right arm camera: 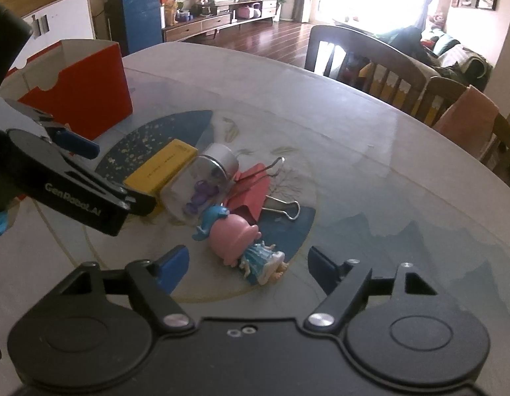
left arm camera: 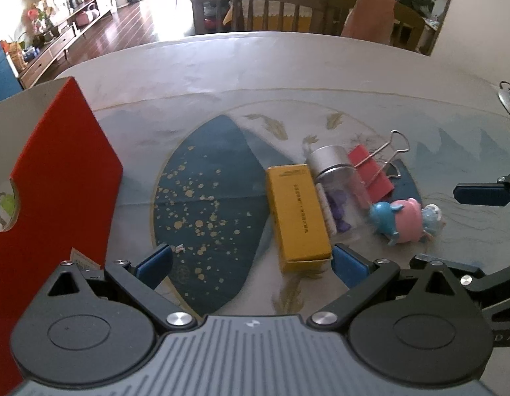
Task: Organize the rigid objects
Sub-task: 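Grasp the yellow rectangular box with the left gripper while the right grasps the pink pig toy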
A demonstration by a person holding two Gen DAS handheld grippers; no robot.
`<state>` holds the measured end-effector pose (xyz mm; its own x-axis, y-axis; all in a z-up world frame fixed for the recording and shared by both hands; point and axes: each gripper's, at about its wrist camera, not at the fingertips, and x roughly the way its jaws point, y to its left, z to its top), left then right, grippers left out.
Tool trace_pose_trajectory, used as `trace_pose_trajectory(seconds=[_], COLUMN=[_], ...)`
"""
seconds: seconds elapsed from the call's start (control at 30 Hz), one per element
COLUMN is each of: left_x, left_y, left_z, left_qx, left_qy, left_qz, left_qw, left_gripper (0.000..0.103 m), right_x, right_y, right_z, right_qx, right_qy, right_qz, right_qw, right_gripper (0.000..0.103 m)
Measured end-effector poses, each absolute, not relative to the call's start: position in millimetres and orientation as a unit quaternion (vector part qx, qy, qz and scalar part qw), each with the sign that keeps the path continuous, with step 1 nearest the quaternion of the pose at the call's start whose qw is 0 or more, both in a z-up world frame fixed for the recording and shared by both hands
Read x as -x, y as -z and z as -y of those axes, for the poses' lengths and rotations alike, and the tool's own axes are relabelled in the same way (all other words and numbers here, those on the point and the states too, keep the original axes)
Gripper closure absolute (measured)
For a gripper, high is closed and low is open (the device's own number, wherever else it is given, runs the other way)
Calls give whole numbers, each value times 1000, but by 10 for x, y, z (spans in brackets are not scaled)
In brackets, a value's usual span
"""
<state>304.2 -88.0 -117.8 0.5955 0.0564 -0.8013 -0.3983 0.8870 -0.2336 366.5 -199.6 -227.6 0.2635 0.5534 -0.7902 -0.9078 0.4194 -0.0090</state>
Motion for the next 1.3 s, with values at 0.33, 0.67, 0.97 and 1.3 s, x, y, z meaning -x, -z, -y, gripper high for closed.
trace_pose_trajectory(seconds=[0.33,0.67,0.97,1.3], left_x=[-3201,-3319,-3341,-3138], left_y=[1245,1268,1181,1097], left_z=[844,836,864,823], left_qx=[179,183,188,238], left_qy=[-139,-123,-99,-86], left_qz=[-429,-423,-413,-399], left_qw=[875,879,886,881], left_gripper=[2,23,66,73], right_x=[-3705,-3699,-3627,-3518], right_y=[2416,2457,2423,2387], right_z=[1889,1957,2076,2299], right_qx=[258,237,170,55], right_qy=[-496,-493,-464,-412], right_qz=[-366,-376,-406,-460], right_qw=[744,748,769,785], right_gripper=[41,56,61,61])
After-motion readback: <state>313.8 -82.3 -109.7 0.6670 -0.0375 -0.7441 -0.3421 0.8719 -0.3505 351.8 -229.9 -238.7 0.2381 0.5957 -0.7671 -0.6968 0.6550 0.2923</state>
